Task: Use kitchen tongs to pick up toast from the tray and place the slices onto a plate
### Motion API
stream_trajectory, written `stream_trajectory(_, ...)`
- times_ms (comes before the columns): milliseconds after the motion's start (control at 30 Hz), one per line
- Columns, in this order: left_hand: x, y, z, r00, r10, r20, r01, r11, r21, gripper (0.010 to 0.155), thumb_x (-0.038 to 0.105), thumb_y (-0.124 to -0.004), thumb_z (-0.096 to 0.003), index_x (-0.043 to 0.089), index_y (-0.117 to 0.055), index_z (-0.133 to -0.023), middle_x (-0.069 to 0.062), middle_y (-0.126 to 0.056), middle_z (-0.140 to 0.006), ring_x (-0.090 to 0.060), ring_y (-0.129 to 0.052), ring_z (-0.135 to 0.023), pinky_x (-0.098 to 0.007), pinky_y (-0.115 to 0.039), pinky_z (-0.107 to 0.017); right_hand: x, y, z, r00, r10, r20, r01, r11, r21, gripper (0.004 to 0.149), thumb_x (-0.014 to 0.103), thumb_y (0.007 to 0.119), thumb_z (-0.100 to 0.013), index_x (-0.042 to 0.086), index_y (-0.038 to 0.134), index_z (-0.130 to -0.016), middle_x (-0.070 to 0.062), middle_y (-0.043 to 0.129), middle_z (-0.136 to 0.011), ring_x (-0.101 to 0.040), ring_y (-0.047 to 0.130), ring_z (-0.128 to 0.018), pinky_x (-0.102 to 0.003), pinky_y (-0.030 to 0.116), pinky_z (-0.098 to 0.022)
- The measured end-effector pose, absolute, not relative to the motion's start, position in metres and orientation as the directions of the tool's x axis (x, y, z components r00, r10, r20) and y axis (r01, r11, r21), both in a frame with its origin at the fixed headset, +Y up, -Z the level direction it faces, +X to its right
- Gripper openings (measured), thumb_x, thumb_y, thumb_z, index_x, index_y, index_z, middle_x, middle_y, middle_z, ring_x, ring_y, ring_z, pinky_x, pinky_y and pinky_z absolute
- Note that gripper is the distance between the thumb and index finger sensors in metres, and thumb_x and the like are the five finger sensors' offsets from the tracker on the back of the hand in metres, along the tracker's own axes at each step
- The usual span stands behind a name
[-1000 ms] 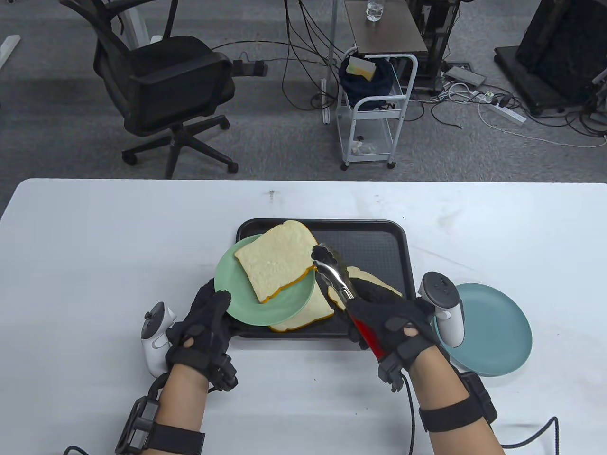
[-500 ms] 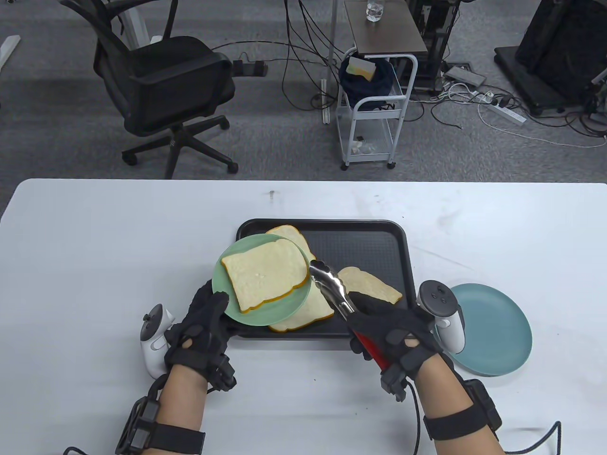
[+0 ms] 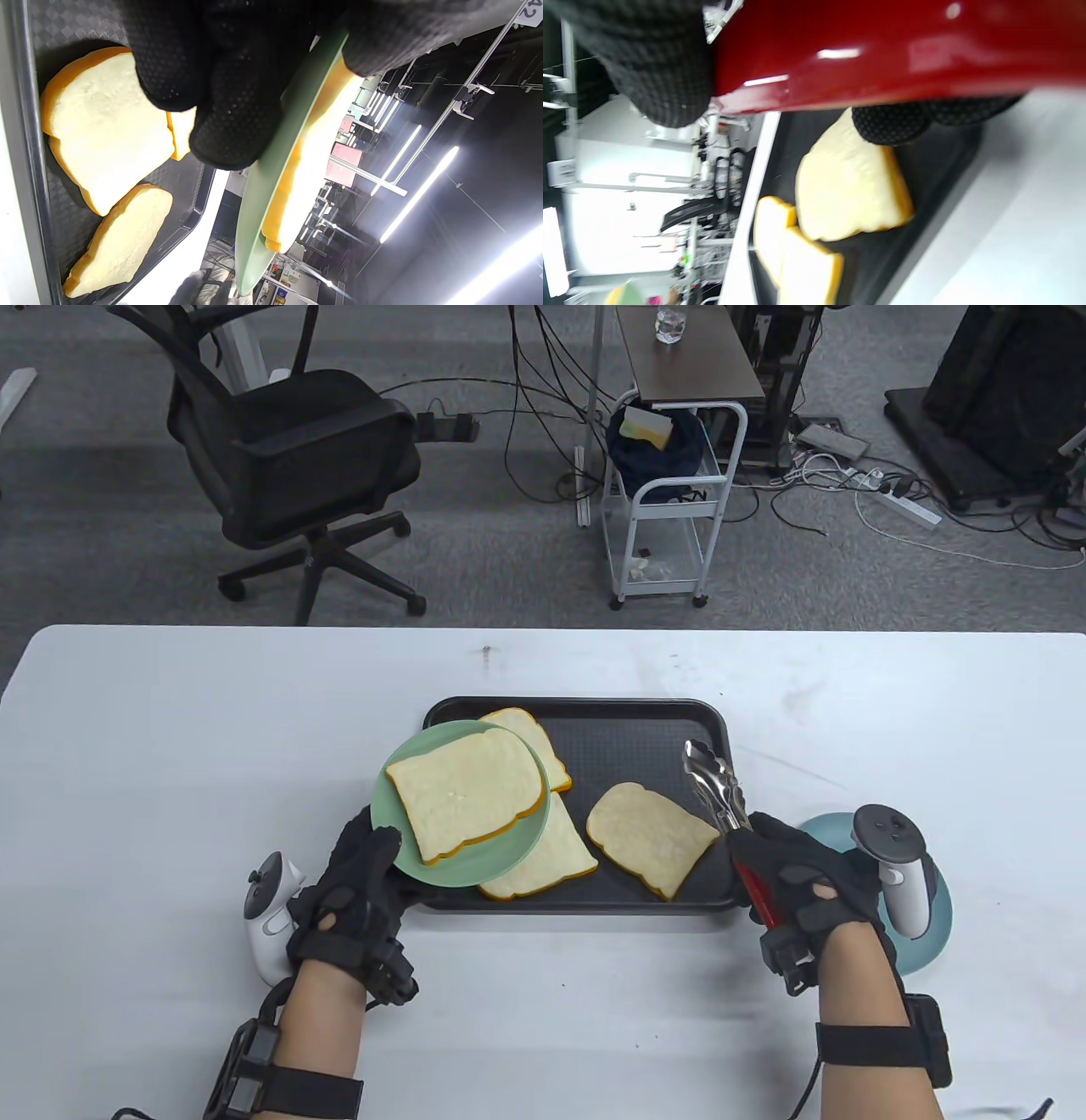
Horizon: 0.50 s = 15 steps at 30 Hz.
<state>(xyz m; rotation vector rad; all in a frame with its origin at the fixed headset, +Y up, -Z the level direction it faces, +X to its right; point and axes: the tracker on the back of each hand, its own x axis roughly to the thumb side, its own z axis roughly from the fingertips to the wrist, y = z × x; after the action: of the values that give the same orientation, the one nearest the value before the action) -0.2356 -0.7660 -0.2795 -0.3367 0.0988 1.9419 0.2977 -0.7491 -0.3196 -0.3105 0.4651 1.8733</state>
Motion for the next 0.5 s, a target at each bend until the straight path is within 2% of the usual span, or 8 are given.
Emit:
stream_trajectory(100,-0.236,-0.766,-0.279,-0.355,0.892,-0.279,-0.917,-0.391,-0.083,0.063,0.049,-0.074,-0.0531,0.038,-0.037,-0.103,-0.003,-0.076,-0.103,-0.022,-0.110,-0.060,-0.042,-0.087,-0.057,0.307,-0.759,-0.320,-0.403,0.768,-0.498,-0.915,-0.341,0.215,0.085,0.058,0.084,-0.048,0.008,0.051,-0.109,-0.027,0.076,-0.092,-0.044,0.098,-0.056,-0.053,0.087,-0.037)
stream_trajectory(133,-0.237,-0.766,-0.279,-0.356,0.892,-0.279,-0.917,-0.391,-0.082,0.063,0.049,-0.074,-0.0532,0.038,-0.037,-0.103,-0.003,-0.076,-0.103,-0.022,-0.110,-0.060,-0.042,-0.087,-0.057,0.308,-0.761,-0.320,-0.419,0.745,-0.519,-0.908,-0.352,0.227,0.085,0.057,0.084,-0.048,0.008,0.051,-0.109,-0.033,0.076,-0.090,-0.044,0.098,-0.056,-0.053,0.087,-0.037)
stream_trajectory(167,-0.237,-0.766,-0.279,-0.356,0.892,-0.279,-0.917,-0.391,-0.081,0.063,0.048,-0.074,-0.0531,0.038,-0.037,-0.103,-0.003,-0.076,-0.103,-0.022,-0.110,-0.060,-0.042,-0.087,-0.057,0.309,-0.763,-0.320,-0.451,0.718,-0.530,-0.892,-0.369,0.260,0.086,0.058,0.083,-0.048,0.008,0.050,-0.110,-0.027,0.075,-0.092,-0.044,0.097,-0.057,-0.053,0.087,-0.037)
stream_trajectory(200,-0.237,-0.766,-0.279,-0.356,0.892,-0.278,-0.917,-0.391,-0.081,0.063,0.048,-0.074,-0.0531,0.038,-0.037,-0.103,-0.003,-0.076,-0.103,-0.022,-0.110,-0.060,-0.042,-0.087,-0.057,0.310,-0.764,-0.320,-0.459,0.707,-0.538,-0.888,-0.371,0.270,0.085,0.058,0.083,-0.049,0.008,0.050,-0.110,-0.033,0.075,-0.091,-0.044,0.097,-0.057,-0.053,0.087,-0.037)
stream_trajectory(333,-0.238,-0.766,-0.279,-0.359,0.892,-0.275,-0.916,-0.394,-0.083,0.063,0.049,-0.074,-0.0530,0.038,-0.037,-0.103,-0.003,-0.076,-0.103,-0.022,-0.110,-0.059,-0.042,-0.087,-0.057,0.307,-0.762,-0.320,-0.533,0.643,-0.550,-0.846,-0.428,0.319,0.086,0.058,0.083,-0.048,0.007,0.051,-0.110,-0.033,0.075,-0.090,-0.044,0.098,-0.056,-0.053,0.087,-0.036)
stream_trajectory(433,-0.238,-0.766,-0.279,-0.360,0.892,-0.275,-0.915,-0.395,-0.083,0.063,0.049,-0.074,-0.0531,0.038,-0.037,-0.103,-0.003,-0.076,-0.103,-0.022,-0.110,-0.060,-0.042,-0.087,-0.057,0.307,-0.763,-0.319,-0.538,0.635,-0.555,-0.843,-0.415,0.343,0.084,0.057,0.083,-0.049,0.007,0.053,-0.109,-0.033,0.077,-0.089,-0.044,0.099,-0.054,-0.053,0.088,-0.035)
stream_trajectory(467,-0.238,-0.766,-0.279,-0.359,0.892,-0.274,-0.915,-0.394,-0.083,0.063,0.049,-0.074,-0.0531,0.038,-0.037,-0.103,-0.003,-0.076,-0.103,-0.022,-0.110,-0.059,-0.042,-0.087,-0.057,0.307,-0.764,-0.319,-0.538,0.635,-0.553,-0.843,-0.405,0.354,0.084,0.057,0.083,-0.048,0.007,0.053,-0.109,-0.028,0.078,-0.090,-0.044,0.099,-0.054,-0.052,0.088,-0.035)
stream_trajectory(500,-0.238,-0.766,-0.279,-0.360,0.892,-0.274,-0.915,-0.394,-0.083,0.063,0.049,-0.074,-0.0531,0.038,-0.037,-0.103,-0.003,-0.076,-0.103,-0.022,-0.110,-0.059,-0.042,-0.087,-0.057,0.308,-0.766,-0.319,-0.535,0.634,-0.558,-0.845,-0.390,0.367,0.083,0.057,0.083,-0.049,0.007,0.055,-0.109,-0.029,0.079,-0.088,-0.042,0.101,-0.053,-0.052,0.089,-0.034)
